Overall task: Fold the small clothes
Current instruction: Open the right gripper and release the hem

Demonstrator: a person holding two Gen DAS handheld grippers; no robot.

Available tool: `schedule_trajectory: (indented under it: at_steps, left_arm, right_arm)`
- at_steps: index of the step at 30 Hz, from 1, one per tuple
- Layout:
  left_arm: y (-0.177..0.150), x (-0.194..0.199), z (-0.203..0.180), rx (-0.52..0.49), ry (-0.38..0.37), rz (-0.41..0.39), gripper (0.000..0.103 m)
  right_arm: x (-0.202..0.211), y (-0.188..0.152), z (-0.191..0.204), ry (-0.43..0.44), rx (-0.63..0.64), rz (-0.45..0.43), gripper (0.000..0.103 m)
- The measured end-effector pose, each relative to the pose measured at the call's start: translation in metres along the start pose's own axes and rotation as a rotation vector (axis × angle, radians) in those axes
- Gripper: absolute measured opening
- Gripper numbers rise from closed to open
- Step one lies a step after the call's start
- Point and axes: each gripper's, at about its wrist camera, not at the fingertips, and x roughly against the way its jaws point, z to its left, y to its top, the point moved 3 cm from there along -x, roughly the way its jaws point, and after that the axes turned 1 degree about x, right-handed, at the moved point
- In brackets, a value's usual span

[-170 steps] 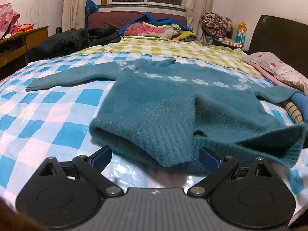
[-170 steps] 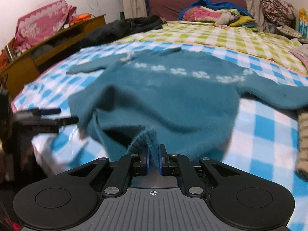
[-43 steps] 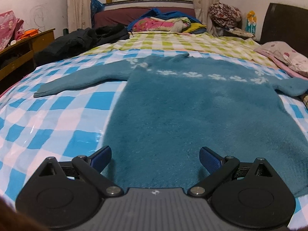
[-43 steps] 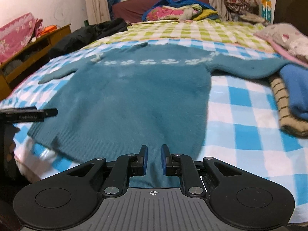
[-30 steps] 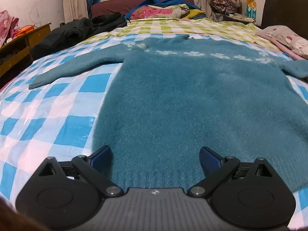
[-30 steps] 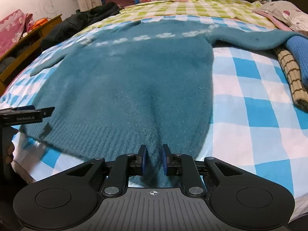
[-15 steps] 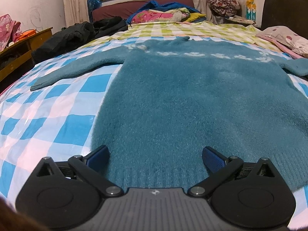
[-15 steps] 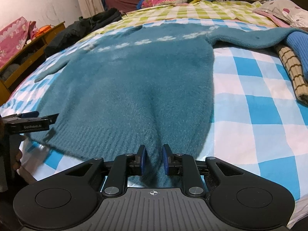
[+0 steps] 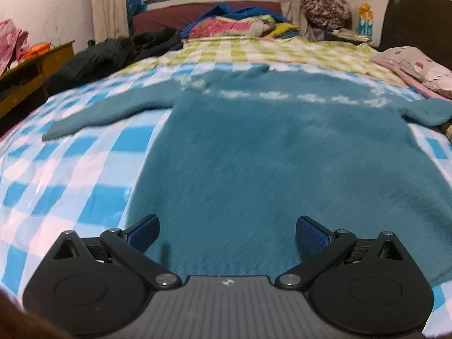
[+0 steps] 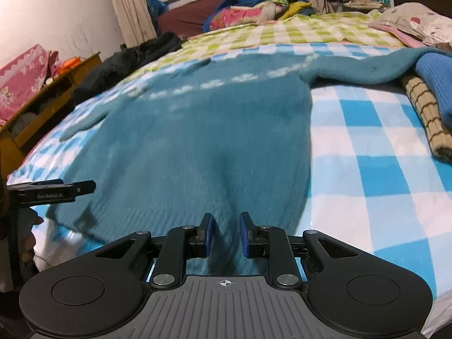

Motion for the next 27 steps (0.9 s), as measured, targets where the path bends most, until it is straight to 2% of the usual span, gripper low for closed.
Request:
schedule_trajectory:
  at_steps: [7, 14, 27]
  left_arm:
    - [0.004, -0.010, -0.022, -0.072, -0.024, 0.031, 0.103]
    - [0.009, -0.009, -0.044, -0.099, -0.064, 0.017, 0.103]
    - [0.030, -0.028, -0.085, -0.181, -0.143, 0.021, 0.103]
  right_arm:
    - [-0.011, -0.006, -0.001, -0.011, -0.008, 0.035, 0.024]
    - [-0.004, 0.005, -0.005, 0.017, -0.021, 0.004, 0.024]
    - [-0.016, 0.026, -0.018, -0.003, -0.050, -0.023, 0.024]
